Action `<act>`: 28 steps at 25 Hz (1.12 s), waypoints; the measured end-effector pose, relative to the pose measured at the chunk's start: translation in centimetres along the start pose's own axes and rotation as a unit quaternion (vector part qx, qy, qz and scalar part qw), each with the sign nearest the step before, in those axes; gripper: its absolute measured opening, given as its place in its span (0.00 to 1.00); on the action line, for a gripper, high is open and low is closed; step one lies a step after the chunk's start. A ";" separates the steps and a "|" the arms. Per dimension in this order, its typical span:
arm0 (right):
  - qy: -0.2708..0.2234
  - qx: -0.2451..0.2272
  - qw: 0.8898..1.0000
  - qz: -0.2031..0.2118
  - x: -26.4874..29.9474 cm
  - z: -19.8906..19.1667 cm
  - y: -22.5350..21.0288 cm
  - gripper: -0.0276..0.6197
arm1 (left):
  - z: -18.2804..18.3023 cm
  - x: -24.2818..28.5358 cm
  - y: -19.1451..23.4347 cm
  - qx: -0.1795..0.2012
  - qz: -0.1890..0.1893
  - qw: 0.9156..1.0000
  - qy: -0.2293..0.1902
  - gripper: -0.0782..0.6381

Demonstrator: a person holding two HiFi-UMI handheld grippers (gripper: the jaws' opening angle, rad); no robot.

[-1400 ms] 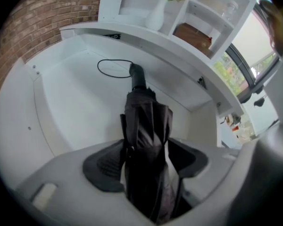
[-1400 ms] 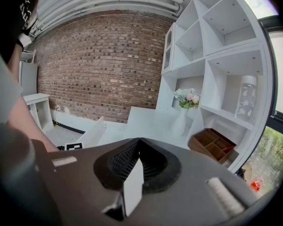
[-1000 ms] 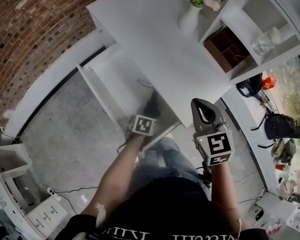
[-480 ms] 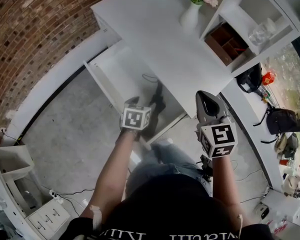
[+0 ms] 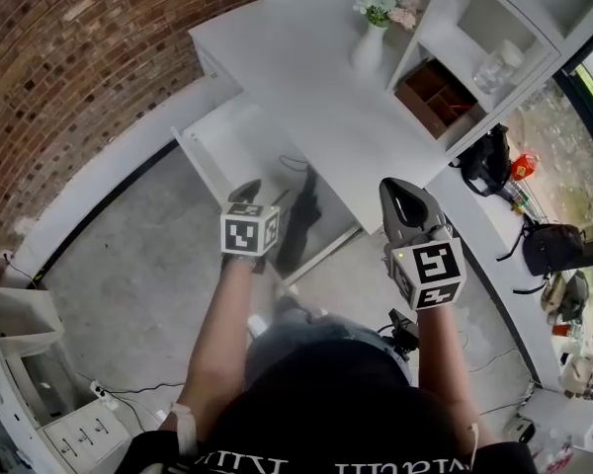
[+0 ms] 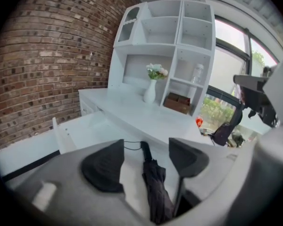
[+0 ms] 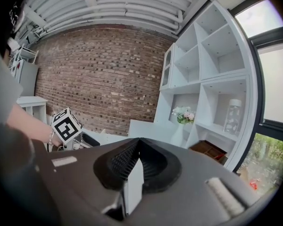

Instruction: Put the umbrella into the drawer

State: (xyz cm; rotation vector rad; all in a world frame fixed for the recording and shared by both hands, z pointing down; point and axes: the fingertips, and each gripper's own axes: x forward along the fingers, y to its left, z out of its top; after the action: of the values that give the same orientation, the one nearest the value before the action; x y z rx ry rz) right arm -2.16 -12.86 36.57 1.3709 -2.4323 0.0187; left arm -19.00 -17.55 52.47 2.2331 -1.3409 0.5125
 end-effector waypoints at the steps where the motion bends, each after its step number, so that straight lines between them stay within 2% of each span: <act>1: -0.004 -0.002 1.000 -0.006 -0.5 0.3 -0.2 0.05 | 0.6 -0.6 -0.2 0.003 0.002 1.000 -0.009 0.52; 5: -0.020 -0.011 0.999 -0.038 -2.4 1.0 -1.5 0.05 | 3.0 -3.1 -1.5 0.039 0.011 0.998 -0.049 0.51; 9: -0.047 0.016 0.999 -0.019 -3.8 1.8 -1.8 0.05 | 5.2 -5.4 -3.1 0.082 0.014 0.992 -0.090 0.50; 14: -0.072 0.044 0.996 -0.013 -4.8 3.3 -1.6 0.05 | 9.0 -8.7 -4.6 0.128 0.015 0.980 -0.151 0.47; 18: -0.089 0.031 0.995 -0.024 -5.4 4.5 -2.4 0.05 | 11.9 -10.4 -5.9 0.145 0.014 0.969 -0.198 0.43; 23: -0.104 0.027 0.994 -0.033 -6.2 5.3 -3.3 0.05 | 14.5 -12.4 -7.1 0.160 0.015 0.957 -0.241 0.32; 27: -0.117 0.020 0.992 -0.047 -6.4 6.1 -3.8 0.05 | 16.5 -14.4 -6.8 0.164 0.038 0.943 -0.289 0.11; 28: -0.121 0.020 0.991 -0.049 -6.5 6.4 -3.9 0.05 | 16.9 -14.8 -6.7 0.165 0.044 0.939 -0.297 0.11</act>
State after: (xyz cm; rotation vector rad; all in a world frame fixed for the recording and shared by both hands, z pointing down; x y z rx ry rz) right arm 2.30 -10.74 27.98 1.5930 -2.5668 -0.1319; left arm -18.53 -14.14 29.28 2.7515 -1.7581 0.0814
